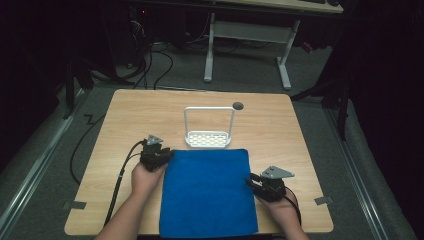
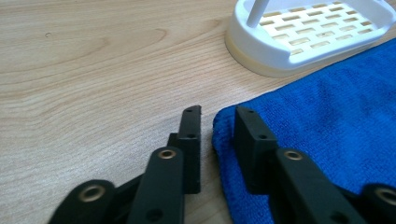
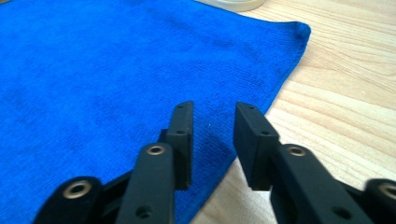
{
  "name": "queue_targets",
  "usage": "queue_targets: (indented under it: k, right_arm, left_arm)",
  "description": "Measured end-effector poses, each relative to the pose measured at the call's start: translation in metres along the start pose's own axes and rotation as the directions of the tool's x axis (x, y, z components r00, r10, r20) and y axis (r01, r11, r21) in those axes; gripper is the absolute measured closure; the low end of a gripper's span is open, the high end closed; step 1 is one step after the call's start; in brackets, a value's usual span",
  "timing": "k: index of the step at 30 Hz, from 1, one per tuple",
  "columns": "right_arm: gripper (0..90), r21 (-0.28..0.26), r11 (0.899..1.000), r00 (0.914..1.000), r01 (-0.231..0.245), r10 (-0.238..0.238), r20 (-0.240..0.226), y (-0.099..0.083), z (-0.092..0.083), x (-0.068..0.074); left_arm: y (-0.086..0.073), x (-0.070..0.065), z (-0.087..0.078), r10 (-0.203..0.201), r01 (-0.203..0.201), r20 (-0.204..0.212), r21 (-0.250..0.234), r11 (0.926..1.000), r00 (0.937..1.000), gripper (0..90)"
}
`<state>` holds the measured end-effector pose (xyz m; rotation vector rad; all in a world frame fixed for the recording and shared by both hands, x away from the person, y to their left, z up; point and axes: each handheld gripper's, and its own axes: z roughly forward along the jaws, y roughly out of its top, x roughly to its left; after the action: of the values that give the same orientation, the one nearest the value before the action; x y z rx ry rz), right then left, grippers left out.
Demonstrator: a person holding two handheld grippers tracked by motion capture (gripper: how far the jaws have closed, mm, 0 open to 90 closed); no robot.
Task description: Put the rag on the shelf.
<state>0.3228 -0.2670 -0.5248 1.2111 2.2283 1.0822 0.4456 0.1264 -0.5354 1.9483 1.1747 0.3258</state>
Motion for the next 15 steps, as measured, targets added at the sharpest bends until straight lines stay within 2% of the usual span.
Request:
queue_targets:
  k: [4, 6, 9, 12, 15]
  right_arm:
    - [62.6, -0.016, 1.000, 0.9992, -0.021, 0.022, 0.033, 0.002, 0.004, -0.001]
    - [61.6, -0.026, 0.998, 0.9969, -0.050, 0.052, 0.060, 0.007, 0.007, -0.005]
    - [61.8, -0.030, 0.995, 0.9933, -0.091, 0.093, 0.069, 0.016, 0.015, -0.012]
    - [60.3, -0.020, 0.997, 0.9896, -0.075, 0.077, 0.121, 0.030, 0.028, -0.019]
    - [57.7, -0.007, 0.992, 0.9843, -0.123, 0.123, 0.127, 0.044, 0.043, -0.033]
  left_arm:
    - [-0.001, -0.003, 0.000, 0.027, -0.027, 0.006, 0.006, 0.9996, 0.9996, 82.7]
    - [-0.002, -0.005, -0.001, 0.047, -0.047, -0.001, 0.007, 0.9989, 0.9989, 84.5]
    - [-0.003, -0.008, -0.001, 0.077, -0.077, -0.012, 0.010, 0.9970, 0.9970, 86.1]
    - [-0.003, -0.008, -0.001, 0.067, -0.066, -0.003, 0.007, 0.9978, 0.9978, 86.5]
    - [-0.003, -0.008, -0.001, 0.077, -0.077, 0.005, 0.007, 0.9970, 0.9970, 86.2]
